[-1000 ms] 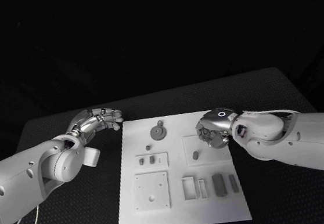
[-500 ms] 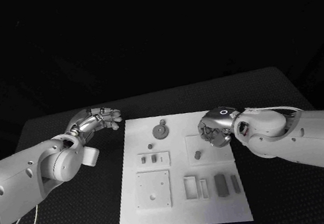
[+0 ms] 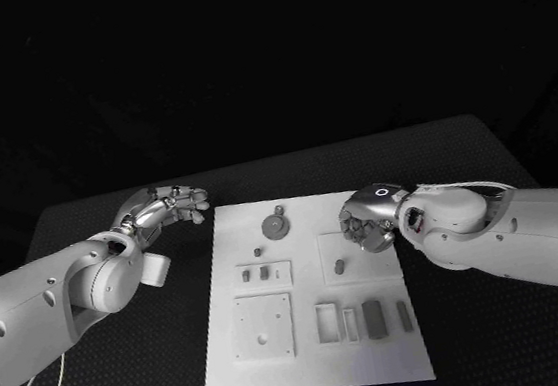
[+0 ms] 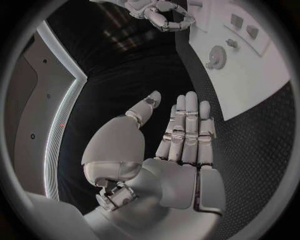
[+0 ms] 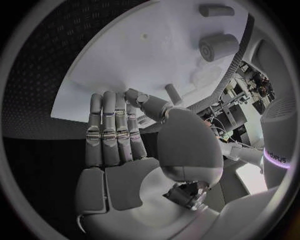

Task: Assemble the parts on the task board

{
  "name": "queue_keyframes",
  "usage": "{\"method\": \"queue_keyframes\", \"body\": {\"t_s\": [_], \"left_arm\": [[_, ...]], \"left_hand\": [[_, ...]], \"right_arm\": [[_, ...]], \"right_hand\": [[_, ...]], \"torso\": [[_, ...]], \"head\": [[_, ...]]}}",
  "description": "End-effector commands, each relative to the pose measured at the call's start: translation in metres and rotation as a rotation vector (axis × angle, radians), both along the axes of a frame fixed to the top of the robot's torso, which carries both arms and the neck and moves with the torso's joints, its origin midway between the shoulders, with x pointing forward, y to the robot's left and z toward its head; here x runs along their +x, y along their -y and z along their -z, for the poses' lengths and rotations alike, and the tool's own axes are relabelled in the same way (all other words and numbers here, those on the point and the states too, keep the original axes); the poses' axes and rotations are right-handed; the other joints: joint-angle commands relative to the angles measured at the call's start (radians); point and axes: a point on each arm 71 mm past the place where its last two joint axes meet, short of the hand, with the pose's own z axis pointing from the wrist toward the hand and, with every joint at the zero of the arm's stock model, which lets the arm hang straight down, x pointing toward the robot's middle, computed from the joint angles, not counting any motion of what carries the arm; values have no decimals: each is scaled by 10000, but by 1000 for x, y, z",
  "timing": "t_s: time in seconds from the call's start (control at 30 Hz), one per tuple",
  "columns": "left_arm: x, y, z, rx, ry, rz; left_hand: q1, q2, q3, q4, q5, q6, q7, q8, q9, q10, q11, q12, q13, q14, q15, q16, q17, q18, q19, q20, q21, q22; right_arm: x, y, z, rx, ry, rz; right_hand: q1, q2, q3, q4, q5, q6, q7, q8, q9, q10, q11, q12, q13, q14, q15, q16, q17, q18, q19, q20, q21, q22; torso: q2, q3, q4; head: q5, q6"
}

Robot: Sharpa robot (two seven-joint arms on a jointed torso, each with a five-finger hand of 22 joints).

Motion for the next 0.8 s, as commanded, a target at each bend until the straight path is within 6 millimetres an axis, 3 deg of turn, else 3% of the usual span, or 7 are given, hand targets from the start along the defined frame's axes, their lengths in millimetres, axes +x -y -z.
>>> {"method": "queue_keyframes", "body": {"t_s": [0.03, 0.8], "left_arm": [[0, 1, -1, -63, 45, 69], [1, -1, -1, -56, 30, 15]], "left_hand": [[-5, -30, -63, -6, 53, -72, -32, 24, -17, -60, 9, 30, 6, 70, -14, -58, 16, 51, 58, 11, -38, 16], [-4, -35, -69, -2, 50, -112, -17, 11, -27, -67, 12, 30, 5, 74, -14, -85, 39, 47, 65, 11, -63, 19]], "right_arm": [[-1, -1, 1, -142, -9, -53], [-8, -6, -2, 29, -85, -201]], "right_hand": [[-125, -8, -1, -22, 57, 53, -9, -9, 2, 51, 33, 25, 24, 72, 12, -35, 21, 76, 70, 7, 48, 20], [-186, 0, -63, -38, 175, 87, -23, 1, 39, 81, 13, 28, 112, 117, -5, -52, 91, 76, 110, -11, 51, 56]], "torso": [[0, 4, 4], [-1, 1, 8]], "head": [[7, -25], [37, -33]]}}
